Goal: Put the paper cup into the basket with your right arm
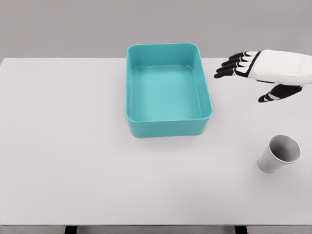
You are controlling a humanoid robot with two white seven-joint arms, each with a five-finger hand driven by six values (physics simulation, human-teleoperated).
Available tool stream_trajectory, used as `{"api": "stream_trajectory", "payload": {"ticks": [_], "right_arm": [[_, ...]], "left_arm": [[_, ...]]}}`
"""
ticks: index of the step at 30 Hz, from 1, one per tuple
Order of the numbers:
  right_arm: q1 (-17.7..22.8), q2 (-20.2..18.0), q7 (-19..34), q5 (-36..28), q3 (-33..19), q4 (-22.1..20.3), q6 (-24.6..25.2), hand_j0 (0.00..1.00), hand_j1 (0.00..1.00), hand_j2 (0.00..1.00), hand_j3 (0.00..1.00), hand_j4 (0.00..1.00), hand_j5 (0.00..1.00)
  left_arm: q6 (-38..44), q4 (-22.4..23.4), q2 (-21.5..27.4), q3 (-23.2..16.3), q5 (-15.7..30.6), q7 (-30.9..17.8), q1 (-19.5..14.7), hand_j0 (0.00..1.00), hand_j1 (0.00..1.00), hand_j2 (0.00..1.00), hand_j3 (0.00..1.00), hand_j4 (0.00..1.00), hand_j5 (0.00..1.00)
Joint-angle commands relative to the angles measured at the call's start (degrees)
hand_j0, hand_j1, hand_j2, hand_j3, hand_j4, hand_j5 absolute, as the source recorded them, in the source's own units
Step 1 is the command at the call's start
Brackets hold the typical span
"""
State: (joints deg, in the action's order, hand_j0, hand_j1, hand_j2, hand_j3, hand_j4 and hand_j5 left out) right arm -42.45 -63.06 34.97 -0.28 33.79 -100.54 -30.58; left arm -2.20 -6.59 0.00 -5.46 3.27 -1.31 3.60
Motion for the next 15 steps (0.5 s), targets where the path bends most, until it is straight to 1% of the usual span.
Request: {"api": "stream_trajectory", "payload": {"ticks": [1,3,4,5,6,8,9,10,11,12,13,14,15], "right_arm": [[0.0,0.3,0.0,0.6,-0.3,0.0,0.2,1.0,1.0,1.0,1.0,1.0,1.0],[0.2,2.2,0.0,0.6,-0.7,0.1,0.7,1.0,1.0,1.0,1.0,1.0,1.0],[0.4,2.1,0.0,0.6,-0.8,0.1,0.9,1.0,1.0,1.0,1.0,1.0,1.0],[0.7,2.1,0.0,0.7,-2.2,0.1,0.9,1.0,1.0,1.0,1.0,1.0,1.0],[1.8,2.2,0.0,0.5,-5.7,0.1,0.9,1.0,1.0,1.0,1.0,1.0,1.0],[9.0,2.6,0.0,-0.7,-16.5,0.2,0.8,1.0,1.0,1.0,1.0,1.0,1.0],[16.2,4.9,0.0,-2.4,-25.4,0.1,0.7,1.0,1.0,1.0,1.0,1.0,1.0],[21.4,5.9,0.0,-4.5,-31.0,0.1,0.6,1.0,1.0,1.0,1.0,1.0,1.0],[23.4,5.9,0.0,-5.7,-32.6,0.1,0.3,1.0,1.0,1.0,1.0,1.0,1.0],[26.4,5.9,0.0,-9.8,-35.9,0.2,0.2,1.0,1.0,1.0,1.0,1.0,1.0],[28.4,5.9,0.0,-14.3,-37.7,0.3,0.3,1.0,1.0,1.0,1.0,1.0,1.0],[29.8,5.9,0.0,-18.3,-39.6,0.7,0.3,1.0,1.0,1.0,1.0,1.0,1.0],[30.8,6.0,0.0,-20.3,-40.5,1.1,0.3,1.0,1.0,1.0,1.0,1.0,1.0]], "left_arm": [[0.0,0.0,0.0,0.0,0.0,0.0,0.1,1.0,1.0,1.0,1.0,1.0,1.0],[0.0,0.0,0.0,0.0,0.0,0.0,0.1,1.0,1.0,1.0,1.0,1.0,1.0],[0.0,0.0,0.0,0.0,0.0,0.0,0.1,1.0,1.0,1.0,1.0,1.0,1.0],[0.0,0.0,0.0,0.0,0.0,0.0,0.1,1.0,1.0,1.0,1.0,1.0,1.0],[0.0,0.0,0.0,0.0,0.0,0.0,0.1,1.0,1.0,1.0,1.0,1.0,1.0],[0.0,0.0,0.0,0.0,0.0,0.0,0.1,1.0,1.0,1.0,1.0,1.0,1.0],[0.0,0.0,0.0,0.0,0.1,0.0,0.1,1.0,1.0,1.0,1.0,1.0,1.0],[0.0,0.0,0.0,0.0,0.1,0.0,0.1,1.0,1.0,1.0,1.0,1.0,1.0],[0.0,0.0,0.0,0.0,0.0,0.0,0.1,1.0,1.0,1.0,1.0,1.0,1.0],[0.0,0.0,0.0,0.0,0.1,0.0,0.1,1.0,1.0,1.0,1.0,1.0,1.0],[0.0,0.0,0.0,0.0,0.0,0.0,0.0,1.0,1.0,1.0,1.0,1.0,1.0],[0.0,0.0,0.0,0.0,0.0,0.0,0.1,1.0,1.0,1.0,1.0,1.0,1.0],[0.0,0.0,0.0,0.0,0.0,0.0,0.0,1.0,1.0,1.0,1.0,1.0,1.0]]}}
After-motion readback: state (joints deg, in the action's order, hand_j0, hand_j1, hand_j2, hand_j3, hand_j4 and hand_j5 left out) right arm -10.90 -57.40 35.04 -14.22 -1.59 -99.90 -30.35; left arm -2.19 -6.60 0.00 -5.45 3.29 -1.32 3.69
